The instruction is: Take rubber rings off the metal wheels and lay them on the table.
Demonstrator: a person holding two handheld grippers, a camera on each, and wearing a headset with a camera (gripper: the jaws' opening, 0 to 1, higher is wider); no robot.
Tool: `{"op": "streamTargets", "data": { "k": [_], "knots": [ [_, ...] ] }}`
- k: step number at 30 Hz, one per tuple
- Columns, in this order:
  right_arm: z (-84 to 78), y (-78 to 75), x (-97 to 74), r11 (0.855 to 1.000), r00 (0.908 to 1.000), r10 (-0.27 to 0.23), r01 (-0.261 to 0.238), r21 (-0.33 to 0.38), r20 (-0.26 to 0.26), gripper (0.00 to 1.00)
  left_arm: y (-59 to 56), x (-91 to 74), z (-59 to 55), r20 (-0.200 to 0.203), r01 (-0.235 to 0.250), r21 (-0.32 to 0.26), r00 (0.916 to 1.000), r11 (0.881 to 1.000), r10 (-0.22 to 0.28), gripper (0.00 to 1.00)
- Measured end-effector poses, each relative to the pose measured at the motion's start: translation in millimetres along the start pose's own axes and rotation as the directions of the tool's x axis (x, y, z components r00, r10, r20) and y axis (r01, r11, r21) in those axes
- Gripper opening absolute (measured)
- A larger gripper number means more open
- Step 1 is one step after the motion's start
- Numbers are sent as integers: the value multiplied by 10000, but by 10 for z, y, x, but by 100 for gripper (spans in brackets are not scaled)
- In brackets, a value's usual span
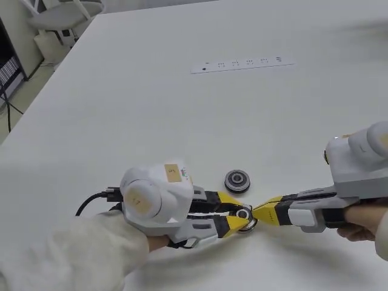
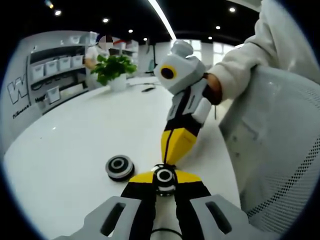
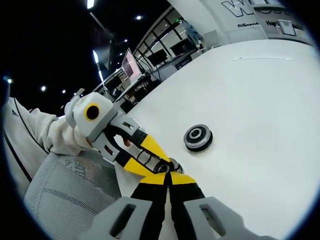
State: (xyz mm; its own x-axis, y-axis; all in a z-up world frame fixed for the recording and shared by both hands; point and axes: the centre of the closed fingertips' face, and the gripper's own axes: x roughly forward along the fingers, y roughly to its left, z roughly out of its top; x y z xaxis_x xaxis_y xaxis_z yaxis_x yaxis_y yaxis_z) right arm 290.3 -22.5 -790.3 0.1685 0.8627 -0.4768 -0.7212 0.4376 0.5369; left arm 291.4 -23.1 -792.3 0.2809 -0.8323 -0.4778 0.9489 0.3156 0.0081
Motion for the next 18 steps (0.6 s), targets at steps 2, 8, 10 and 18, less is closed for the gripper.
{"op": "streamTargets", "data": {
  "k": [2, 8, 10, 18],
  "knots": [
    [5, 6, 0, 10000, 10000, 34, -34, 24, 26, 0, -4, -1, 4, -4, -2, 4, 10000, 10000, 2, 14],
    [15, 21, 2, 9999, 9999, 126, -126, 34, 90, 0, -6, 2, 7, 0, -6, 1, 10000, 10000, 6, 14],
    [18, 26, 2, 9999, 9998, 154, -154, 41, 108, 0, -6, 3, 6, 1, -6, 5, 10000, 10000, 6, 14],
    [35, 61, 10, 9995, 9993, 327, -326, -37, 186, 0, 1, 10, -1, 14, -7, 5, 10000, 10000, 7, 14]
  ]
}}
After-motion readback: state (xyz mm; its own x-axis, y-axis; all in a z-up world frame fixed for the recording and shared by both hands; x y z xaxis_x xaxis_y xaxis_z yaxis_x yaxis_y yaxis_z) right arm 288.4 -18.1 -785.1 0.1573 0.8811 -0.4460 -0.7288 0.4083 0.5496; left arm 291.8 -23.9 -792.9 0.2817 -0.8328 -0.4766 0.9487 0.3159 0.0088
